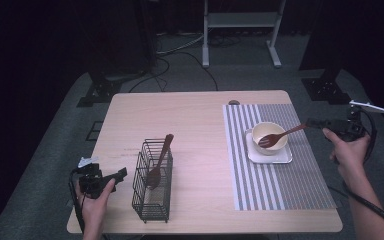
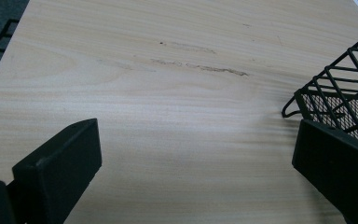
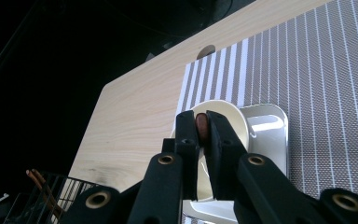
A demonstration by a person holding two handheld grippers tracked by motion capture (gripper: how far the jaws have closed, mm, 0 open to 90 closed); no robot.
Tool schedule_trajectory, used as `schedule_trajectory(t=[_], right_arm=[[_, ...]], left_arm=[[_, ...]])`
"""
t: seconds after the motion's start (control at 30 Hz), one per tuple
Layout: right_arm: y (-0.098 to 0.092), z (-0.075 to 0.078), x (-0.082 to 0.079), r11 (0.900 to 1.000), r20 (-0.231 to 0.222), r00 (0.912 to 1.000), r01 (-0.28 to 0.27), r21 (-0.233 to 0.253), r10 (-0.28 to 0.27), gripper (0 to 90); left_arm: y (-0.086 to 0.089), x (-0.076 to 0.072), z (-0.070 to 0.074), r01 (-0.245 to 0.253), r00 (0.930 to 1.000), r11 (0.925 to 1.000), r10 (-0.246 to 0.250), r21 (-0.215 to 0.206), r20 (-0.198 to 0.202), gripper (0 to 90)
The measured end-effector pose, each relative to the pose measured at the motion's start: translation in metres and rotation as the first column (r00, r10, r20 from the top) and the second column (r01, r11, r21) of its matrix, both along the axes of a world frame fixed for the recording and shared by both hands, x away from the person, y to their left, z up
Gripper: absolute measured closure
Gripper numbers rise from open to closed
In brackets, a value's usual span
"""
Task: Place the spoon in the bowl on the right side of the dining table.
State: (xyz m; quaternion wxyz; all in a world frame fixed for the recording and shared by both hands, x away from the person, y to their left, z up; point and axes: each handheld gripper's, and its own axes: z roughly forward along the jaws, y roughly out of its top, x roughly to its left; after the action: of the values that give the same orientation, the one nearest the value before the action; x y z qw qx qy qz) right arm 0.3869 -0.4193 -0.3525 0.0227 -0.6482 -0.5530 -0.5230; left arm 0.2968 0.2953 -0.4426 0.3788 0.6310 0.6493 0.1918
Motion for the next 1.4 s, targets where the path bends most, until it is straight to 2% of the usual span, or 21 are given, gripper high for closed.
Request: schedule_trajectory(t=[0.5, 0.97, 1.4], right_arm=[[-0.009, -0.007, -0.002, 0.999, -0.006, 0.9992, 0.04, -0.003, -0.04, 83.1], [-0.007, -0.015, 0.002, 0.999, -0.018, 0.9989, 0.042, -0.032, -0.043, 83.1], [-0.007, -0.028, 0.003, 0.999, -0.033, 0.9983, 0.048, -0.026, -0.048, 83.1]], left_arm=[[0.0, 0.0, 0.0, 0.001, 1.0, 1.0, -0.001, 0.003, -0.002, 0.2], [0.0, 0.0, 0.0, -0.001, 1.0, 1.0, 0.001, 0.003, 0.001, 0.2], [0.0, 0.0, -0.001, -0.003, 1.0, 1.0, 0.003, 0.0, -0.001, 0.2]])
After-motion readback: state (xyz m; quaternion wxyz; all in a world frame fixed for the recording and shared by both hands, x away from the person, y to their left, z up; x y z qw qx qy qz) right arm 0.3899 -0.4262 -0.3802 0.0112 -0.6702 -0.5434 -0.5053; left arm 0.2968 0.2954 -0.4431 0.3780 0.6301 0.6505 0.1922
